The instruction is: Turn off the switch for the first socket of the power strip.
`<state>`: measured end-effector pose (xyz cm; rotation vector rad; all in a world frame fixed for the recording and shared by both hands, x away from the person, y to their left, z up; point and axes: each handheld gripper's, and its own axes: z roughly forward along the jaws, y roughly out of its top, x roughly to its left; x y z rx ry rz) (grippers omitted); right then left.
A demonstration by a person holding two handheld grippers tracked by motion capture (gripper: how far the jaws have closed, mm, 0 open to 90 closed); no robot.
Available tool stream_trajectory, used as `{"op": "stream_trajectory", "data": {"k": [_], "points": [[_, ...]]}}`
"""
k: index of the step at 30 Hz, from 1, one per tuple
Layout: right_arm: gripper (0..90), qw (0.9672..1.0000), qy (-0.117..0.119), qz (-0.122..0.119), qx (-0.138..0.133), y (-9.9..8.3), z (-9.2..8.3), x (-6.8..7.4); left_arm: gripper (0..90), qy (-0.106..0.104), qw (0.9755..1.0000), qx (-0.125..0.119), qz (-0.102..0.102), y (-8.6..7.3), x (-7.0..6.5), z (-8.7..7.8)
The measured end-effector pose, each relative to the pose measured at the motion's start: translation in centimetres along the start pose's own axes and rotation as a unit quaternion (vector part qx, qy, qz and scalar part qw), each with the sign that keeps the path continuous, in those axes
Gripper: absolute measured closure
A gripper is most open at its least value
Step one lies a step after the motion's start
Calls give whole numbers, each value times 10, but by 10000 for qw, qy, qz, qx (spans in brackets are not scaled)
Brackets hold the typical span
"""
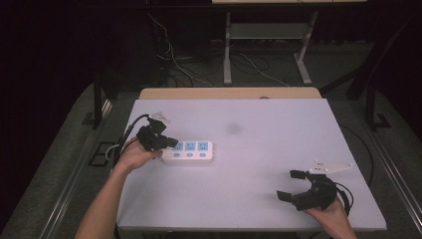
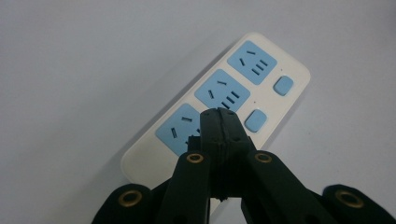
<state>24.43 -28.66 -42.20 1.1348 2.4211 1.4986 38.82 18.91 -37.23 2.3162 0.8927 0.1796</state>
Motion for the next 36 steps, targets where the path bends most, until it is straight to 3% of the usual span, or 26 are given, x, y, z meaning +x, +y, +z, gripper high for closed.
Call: {"op": "stream_trajectory", "data": {"k": [14,20,26,36], "points": [[5,10000,-2,-2,1,0,0,0,898,216,9992,-318,-101,-5,-8,-36],[5,10000,-3,11,-14,0,0,1,896,259,9980,-529,-227,-9,-15,-45],[5,10000,10,5,-16,0,0,1,896,258,9977,-595,-201,-15,-28,-50],[5,10000,25,-12,-5,0,0,2,876,192,9934,-1092,-294,-29,-47,-54]]}}
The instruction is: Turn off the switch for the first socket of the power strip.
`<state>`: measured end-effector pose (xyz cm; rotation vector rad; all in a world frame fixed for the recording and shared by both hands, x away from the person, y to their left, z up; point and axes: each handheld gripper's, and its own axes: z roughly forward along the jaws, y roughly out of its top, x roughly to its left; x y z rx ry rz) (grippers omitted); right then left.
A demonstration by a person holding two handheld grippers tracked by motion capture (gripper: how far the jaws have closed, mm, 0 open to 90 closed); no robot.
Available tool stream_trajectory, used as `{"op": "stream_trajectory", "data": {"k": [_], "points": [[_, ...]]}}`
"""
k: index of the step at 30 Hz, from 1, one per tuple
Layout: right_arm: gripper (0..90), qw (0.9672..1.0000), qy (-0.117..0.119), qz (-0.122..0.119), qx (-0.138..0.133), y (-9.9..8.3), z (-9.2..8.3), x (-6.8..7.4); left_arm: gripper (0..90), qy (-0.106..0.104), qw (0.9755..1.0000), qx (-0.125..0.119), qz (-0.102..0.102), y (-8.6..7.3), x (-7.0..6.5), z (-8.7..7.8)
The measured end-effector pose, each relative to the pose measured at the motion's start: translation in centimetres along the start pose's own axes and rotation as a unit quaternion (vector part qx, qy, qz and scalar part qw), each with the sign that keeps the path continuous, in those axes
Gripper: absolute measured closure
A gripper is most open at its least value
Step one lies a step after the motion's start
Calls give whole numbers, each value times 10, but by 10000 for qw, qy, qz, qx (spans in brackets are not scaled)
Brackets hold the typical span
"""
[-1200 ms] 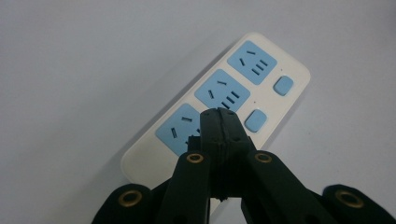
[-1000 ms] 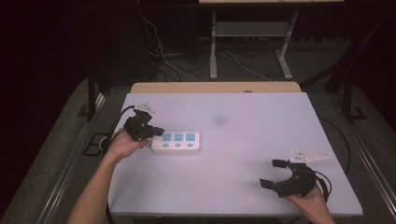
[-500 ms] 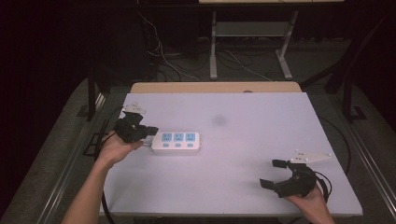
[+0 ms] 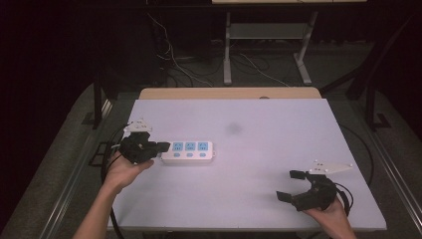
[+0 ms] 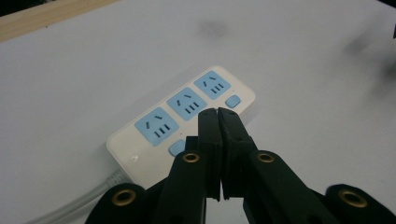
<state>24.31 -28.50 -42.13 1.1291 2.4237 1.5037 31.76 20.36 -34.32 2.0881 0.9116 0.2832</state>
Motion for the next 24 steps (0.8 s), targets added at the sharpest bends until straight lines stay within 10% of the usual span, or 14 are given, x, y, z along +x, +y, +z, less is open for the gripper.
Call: {"op": "stream_trajectory", "data": {"k": [13,24], "points": [[5,10000,2,-4,7,0,1,1,742,-100,9986,-509,-68,-20,-27,5],[5,10000,10,-7,22,0,1,1,334,-260,9972,-697,-122,-28,-47,12]]}}
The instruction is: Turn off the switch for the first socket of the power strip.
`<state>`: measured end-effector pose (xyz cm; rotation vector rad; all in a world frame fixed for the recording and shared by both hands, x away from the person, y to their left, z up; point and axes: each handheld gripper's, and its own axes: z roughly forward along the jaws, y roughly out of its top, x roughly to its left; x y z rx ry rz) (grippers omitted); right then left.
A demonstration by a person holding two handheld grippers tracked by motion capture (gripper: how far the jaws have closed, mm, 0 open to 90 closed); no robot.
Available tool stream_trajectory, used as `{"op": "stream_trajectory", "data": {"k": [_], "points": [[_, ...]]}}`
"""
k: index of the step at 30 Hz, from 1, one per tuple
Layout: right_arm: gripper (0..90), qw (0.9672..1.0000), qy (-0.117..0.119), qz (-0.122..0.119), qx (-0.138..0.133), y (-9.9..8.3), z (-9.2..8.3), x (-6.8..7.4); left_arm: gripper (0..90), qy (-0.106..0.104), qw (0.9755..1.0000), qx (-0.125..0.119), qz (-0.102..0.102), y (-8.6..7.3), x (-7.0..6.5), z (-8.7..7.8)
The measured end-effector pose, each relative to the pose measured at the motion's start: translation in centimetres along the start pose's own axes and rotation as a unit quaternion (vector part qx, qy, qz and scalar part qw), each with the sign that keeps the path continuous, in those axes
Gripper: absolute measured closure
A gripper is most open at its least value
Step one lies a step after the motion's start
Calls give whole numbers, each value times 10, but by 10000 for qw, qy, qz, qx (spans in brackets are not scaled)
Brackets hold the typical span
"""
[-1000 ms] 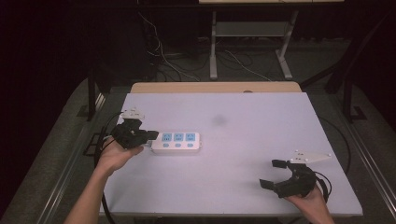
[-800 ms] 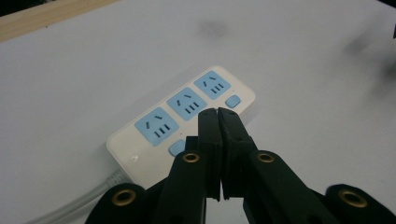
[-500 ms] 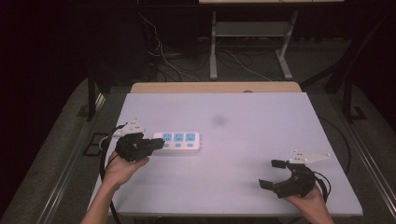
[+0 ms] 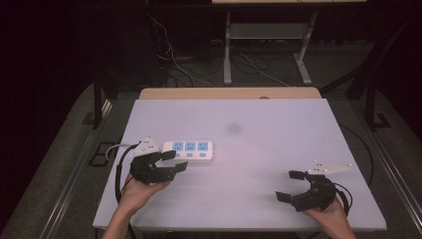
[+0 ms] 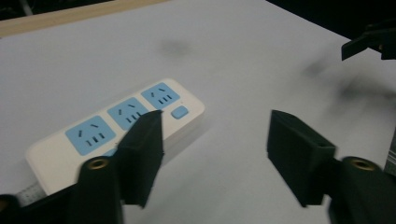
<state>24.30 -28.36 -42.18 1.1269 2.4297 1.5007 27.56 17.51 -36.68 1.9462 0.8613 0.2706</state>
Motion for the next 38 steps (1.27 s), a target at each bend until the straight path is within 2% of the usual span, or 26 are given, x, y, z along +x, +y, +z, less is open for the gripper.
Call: {"op": "stream_trajectory", "data": {"k": [4,6,9,15,19,28,38], "points": [[5,10000,6,-7,0,0,0,0,153,-221,9998,4,22,-5,-4,3],[5,10000,8,-8,2,0,0,0,115,-294,9996,-27,16,-8,-5,4],[5,10000,7,-11,2,0,0,0,8,-372,9993,35,-11,-12,-7,8],[5,10000,9,-18,8,0,0,0,0,-546,9985,59,-37,-24,-9,14],[5,10000,8,-19,12,0,0,0,0,-581,9983,11,-74,-31,-10,17],[5,10000,29,1,3,0,0,0,0,-534,9982,-165,-220,-46,-9,23],[5,10000,42,30,34,-1,1,0,0,-532,9984,-73,-192,-53,-7,30]]}}
